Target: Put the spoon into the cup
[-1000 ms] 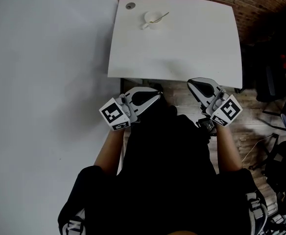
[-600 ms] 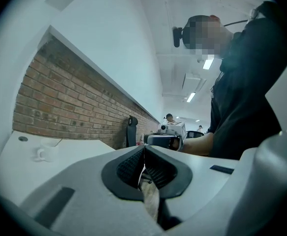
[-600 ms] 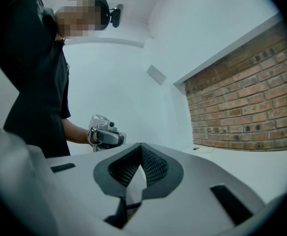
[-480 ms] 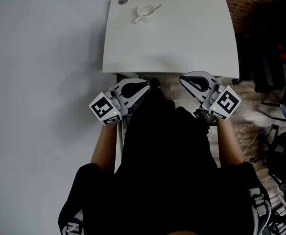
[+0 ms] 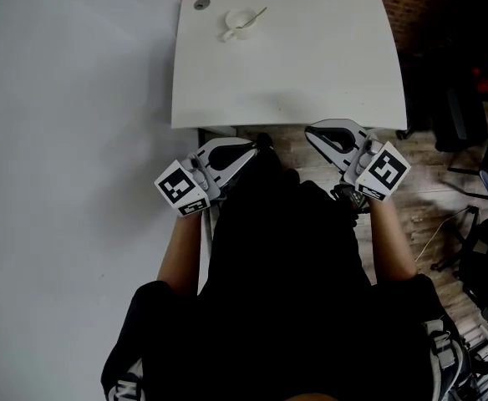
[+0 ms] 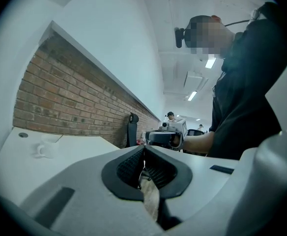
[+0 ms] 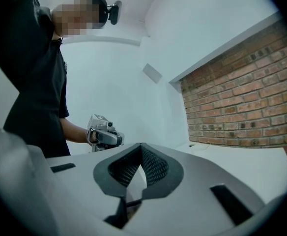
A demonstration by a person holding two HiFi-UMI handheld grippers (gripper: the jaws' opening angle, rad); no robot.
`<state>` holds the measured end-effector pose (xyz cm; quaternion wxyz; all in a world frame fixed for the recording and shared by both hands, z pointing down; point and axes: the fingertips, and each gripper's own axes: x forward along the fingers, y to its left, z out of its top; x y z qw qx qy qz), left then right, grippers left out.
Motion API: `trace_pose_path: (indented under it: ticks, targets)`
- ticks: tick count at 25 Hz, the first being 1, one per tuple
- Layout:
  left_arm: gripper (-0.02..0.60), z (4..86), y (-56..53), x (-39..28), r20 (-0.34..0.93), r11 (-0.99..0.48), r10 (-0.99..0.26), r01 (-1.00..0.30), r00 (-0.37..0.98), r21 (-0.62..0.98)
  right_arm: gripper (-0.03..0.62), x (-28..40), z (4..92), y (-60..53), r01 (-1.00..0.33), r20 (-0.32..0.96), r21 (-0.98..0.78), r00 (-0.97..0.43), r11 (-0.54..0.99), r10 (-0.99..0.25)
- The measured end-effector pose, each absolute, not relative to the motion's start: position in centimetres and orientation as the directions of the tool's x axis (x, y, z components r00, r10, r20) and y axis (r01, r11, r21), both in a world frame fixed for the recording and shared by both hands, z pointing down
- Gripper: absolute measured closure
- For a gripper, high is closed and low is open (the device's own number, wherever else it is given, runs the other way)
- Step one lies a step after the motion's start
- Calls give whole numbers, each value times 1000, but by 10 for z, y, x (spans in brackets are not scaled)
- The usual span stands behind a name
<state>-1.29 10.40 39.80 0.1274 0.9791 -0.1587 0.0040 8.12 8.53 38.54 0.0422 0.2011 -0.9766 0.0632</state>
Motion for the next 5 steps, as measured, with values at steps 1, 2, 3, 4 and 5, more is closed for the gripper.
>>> trace_pose_path:
  ticks: [1,2,3,4,5]
  targets:
    - [565,398,103,-12,48,-918,-309,-311,950,248,588,83,387,86,-401,110,-108,-914,910,-390]
    - [565,397,101,-12,46,-918,-309,-311,950,247,588,86,388,86,-404,112,-110,-913,908,-392]
    - [565,397,99,-11,44,-918,-309,-310,950,248,588,88,390,86,-406,114,-113,-912,907,-394]
    - [565,397,97,-10,44,-918,-308,-309,950,248,588,90,392,86,-409,116,-117,-911,905,-396]
    - [565,397,95,-9,43,-918,-307,-308,951,249,588,92,394,86,-412,119,-120,-909,903,-399]
